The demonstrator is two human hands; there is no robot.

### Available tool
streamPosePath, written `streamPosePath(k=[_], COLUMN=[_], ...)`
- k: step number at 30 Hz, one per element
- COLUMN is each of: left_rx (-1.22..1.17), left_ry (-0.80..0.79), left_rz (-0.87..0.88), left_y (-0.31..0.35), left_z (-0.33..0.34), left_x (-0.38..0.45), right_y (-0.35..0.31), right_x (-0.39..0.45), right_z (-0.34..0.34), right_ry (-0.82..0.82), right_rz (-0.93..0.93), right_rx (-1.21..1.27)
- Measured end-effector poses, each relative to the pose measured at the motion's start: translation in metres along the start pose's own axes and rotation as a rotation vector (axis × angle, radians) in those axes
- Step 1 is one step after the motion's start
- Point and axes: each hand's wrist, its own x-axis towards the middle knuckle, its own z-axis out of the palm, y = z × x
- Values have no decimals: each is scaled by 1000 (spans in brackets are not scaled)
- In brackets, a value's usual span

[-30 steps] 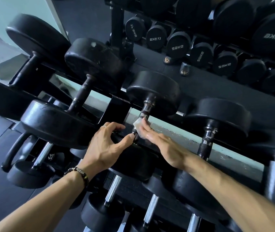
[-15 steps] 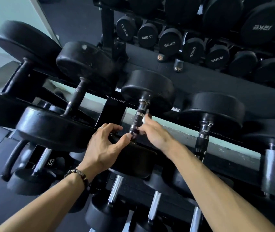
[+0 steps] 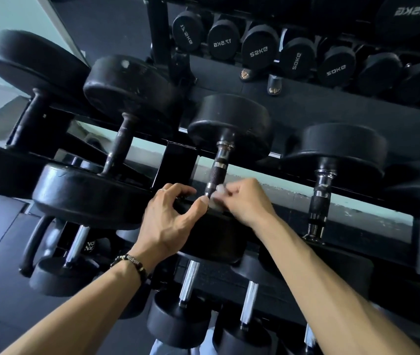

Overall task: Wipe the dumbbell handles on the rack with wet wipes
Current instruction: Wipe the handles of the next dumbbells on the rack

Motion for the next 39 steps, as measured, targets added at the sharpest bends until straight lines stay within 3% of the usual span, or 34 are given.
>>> streamPosePath(k=[3,6,8,13,17,19,22,24,28,30,34,38,39], left_rx=[-1,-2,-4,-2,-7,-5,-13,-10,-3,-4,-5,-9,-7], left_ry=[0,-19,-25,-20,-17,-24,-25,-21,-20,-23,-19,-23,-21], left_rz=[-3,-1,3,1,7,8,5,5,16,14,14,20,22], left_y=[-1,-1,-2,0,0,0,-1,-2,-2,-2,0,0,0], left_z=[0,0,0,0,0,0,1,1,2,1,1,1,1], left_x=[0,0,1,0,0,0,1,1,1,1,1,1,2], right_y=[-1,-9,-14,-8,-21,-24,-11,-6,-25,-21,-5,-26,-29], right_x=[-3,9,15,-3,26,26,2,3,33,23,0,24,22], right_z=[-6,-7,-4,4,8,11,6,0,2,8,6,7,9], right_ry=[-93,194,298,159,490,461,184,108,396,375,156,428,425], right_rz=[29,-56,-61,-48,-65,16,61,52,-8,-17,-1,-41,-28], right_rx=[-92,143,251,105,290,297,112,73,198,113,-57,193,167])
